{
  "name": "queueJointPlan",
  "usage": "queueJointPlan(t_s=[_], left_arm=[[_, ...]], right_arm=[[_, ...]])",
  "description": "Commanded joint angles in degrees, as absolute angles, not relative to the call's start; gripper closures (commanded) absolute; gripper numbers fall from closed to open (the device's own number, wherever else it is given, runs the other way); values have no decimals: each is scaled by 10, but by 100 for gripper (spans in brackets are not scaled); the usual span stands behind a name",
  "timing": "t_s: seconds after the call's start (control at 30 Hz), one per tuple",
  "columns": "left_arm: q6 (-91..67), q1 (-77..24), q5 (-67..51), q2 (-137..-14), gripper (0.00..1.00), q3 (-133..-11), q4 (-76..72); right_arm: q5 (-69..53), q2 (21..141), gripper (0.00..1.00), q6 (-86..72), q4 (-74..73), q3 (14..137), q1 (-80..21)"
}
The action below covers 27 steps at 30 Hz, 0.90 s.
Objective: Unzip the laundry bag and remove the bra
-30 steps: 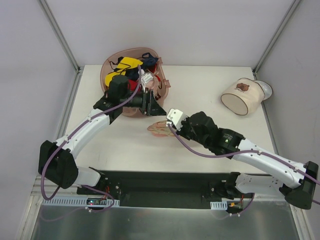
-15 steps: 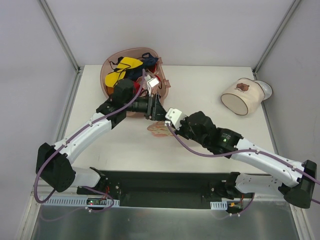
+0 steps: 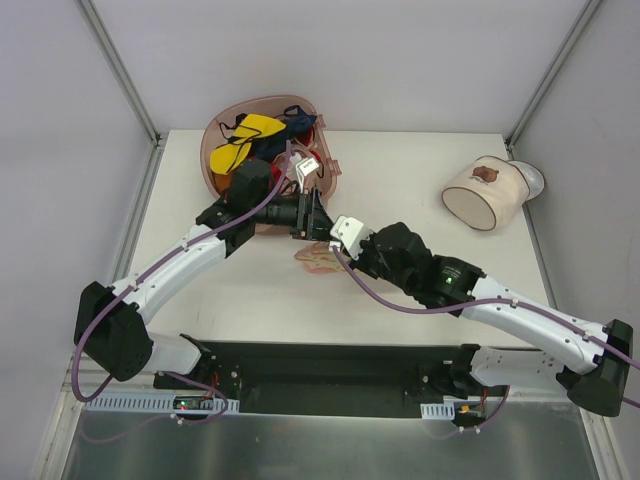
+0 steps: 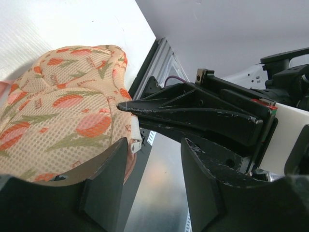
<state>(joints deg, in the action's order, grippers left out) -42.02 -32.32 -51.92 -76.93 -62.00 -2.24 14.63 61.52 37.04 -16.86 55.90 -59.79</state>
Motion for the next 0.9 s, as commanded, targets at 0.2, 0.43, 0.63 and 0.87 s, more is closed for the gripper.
queueJointPlan(t_s=[0.2, 0.43, 0.63, 0.87], left_arm=[[-412, -330, -527, -758, 57, -617, -33], [-398, -337, -538, -771, 58, -622, -24], [-392, -339, -538, -780, 59, -623, -21], [-375, -341, -547, -783, 55, -624, -12]], right_arm=[[154, 613, 99, 363, -139, 570, -590], [147, 613, 99, 358, -139, 571, -583], [145, 613, 99, 355, -140, 571, -581], [140, 617, 99, 352, -141, 571, -576]])
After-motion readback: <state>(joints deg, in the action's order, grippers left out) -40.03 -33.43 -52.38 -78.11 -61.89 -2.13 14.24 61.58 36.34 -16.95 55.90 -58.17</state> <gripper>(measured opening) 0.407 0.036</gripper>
